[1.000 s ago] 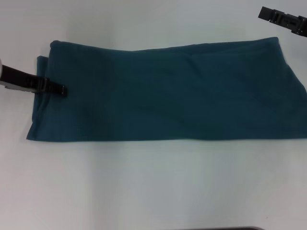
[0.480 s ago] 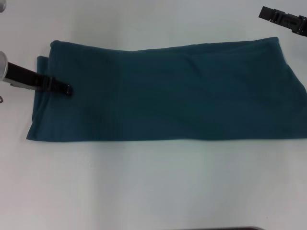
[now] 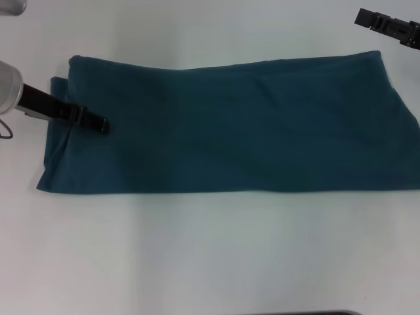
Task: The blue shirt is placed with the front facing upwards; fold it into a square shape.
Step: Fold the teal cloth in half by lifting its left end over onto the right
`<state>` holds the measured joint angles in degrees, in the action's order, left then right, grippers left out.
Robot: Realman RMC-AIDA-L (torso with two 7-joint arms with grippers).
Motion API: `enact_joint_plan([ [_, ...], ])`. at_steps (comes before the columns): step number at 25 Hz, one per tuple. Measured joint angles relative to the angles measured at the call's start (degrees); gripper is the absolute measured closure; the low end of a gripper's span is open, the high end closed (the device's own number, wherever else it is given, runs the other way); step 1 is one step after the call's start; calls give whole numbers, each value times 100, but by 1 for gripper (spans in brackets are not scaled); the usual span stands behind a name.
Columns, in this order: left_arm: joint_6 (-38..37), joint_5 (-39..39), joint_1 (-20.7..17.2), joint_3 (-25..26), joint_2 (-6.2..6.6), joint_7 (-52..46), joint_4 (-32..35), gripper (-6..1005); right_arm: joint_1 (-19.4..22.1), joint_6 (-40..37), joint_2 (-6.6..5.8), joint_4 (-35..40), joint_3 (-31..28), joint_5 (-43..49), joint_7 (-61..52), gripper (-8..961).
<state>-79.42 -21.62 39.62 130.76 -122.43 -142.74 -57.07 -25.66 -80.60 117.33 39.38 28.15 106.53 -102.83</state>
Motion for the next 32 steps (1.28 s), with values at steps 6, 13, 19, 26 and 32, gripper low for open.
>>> enact_joint_plan([
  [6, -61, -3, 4, 0, -7, 27, -84, 202, -2, 0, 0, 0, -50, 0, 0, 242],
  [13, 142, 264, -52, 79, 52, -71, -137, 202, -19, 10, 0, 0, -55, 0, 0, 242],
  [19, 275, 436, -97, 118, 62, -159, -145, 202, -18, 10, 0, 0, -55, 0, 0, 243],
  [26, 237, 447, -77, 84, 62, -174, -80, 201, -19, 2, 0, 0, -56, 0, 0, 242],
  [32, 255, 454, -66, 73, 62, -247, -50, 201, -6, 0, 0, 0, -55, 0, 0, 243],
])
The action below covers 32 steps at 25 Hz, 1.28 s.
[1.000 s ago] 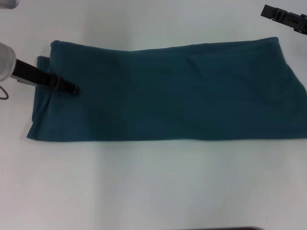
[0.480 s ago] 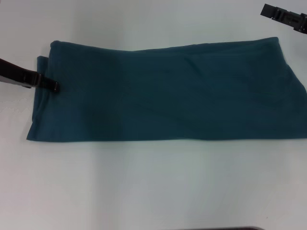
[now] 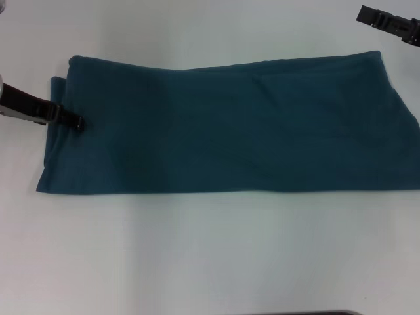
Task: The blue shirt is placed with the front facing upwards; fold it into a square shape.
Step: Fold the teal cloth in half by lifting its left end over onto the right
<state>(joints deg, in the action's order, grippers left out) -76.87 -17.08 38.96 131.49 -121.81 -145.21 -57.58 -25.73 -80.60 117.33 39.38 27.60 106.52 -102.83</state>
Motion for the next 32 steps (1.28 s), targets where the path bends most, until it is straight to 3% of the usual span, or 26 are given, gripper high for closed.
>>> enact_joint_plan([
  [32, -4, 108, 106, 18, 0, -25, 221, 203, 7, 0, 3, 0, -9, 0, 0, 243],
])
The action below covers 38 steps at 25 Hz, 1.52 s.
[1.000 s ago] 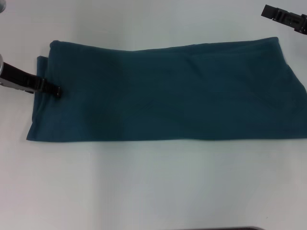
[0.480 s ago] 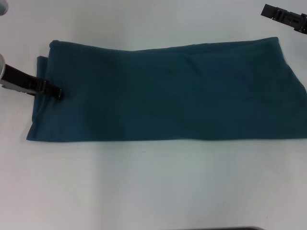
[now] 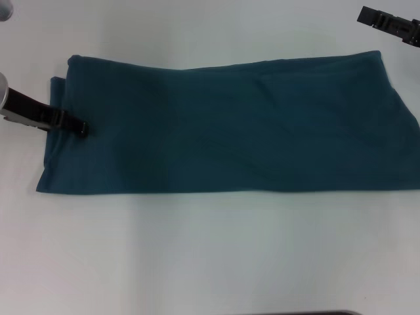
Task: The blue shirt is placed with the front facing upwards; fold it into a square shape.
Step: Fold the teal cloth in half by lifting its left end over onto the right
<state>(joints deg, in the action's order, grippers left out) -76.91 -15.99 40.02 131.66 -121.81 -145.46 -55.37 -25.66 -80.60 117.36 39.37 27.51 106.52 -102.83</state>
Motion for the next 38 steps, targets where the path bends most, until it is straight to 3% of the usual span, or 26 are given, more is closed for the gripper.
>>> enact_joint_plan([
  [28, -188, -28, 162, -174, -65, 78, -41, 202, 0, -26, -3, 0, -14, 0, 0, 243],
  [38, -146, 7, 148, -144, -1, 47, -52, 201, -2, -11, -3, 0, -18, 0, 0, 243],
])
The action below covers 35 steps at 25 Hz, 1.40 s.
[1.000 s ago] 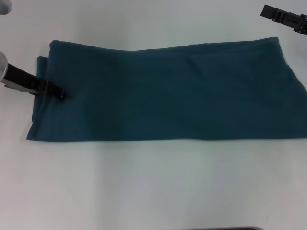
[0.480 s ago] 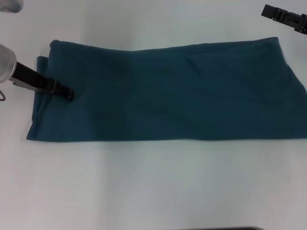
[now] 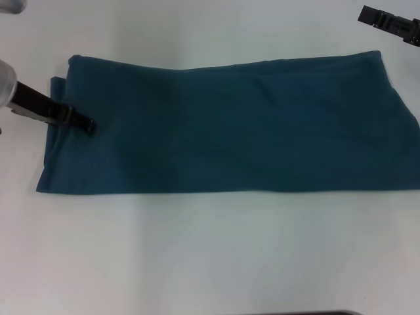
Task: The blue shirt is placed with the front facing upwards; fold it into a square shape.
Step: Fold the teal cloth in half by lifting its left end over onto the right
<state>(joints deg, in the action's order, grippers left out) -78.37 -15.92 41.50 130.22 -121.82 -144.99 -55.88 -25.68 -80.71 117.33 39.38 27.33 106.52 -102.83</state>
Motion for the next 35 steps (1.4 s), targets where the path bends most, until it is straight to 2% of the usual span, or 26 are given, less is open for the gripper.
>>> enact_joint_plan([
  [4, 15, 10, -14, 82, 60, -38, -2, 201, -5, 2, 0, 0, 0, 1, 0, 243],
  [24, 165, 182, 103, 76, 83, -279, 255, 202, -32, -7, 0, 0, -9, 0, 0, 242],
  [35, 262, 179, 210, 114, 141, -324, 510, 203, -42, -6, -6, 35, -9, 0, -69, 243],
])
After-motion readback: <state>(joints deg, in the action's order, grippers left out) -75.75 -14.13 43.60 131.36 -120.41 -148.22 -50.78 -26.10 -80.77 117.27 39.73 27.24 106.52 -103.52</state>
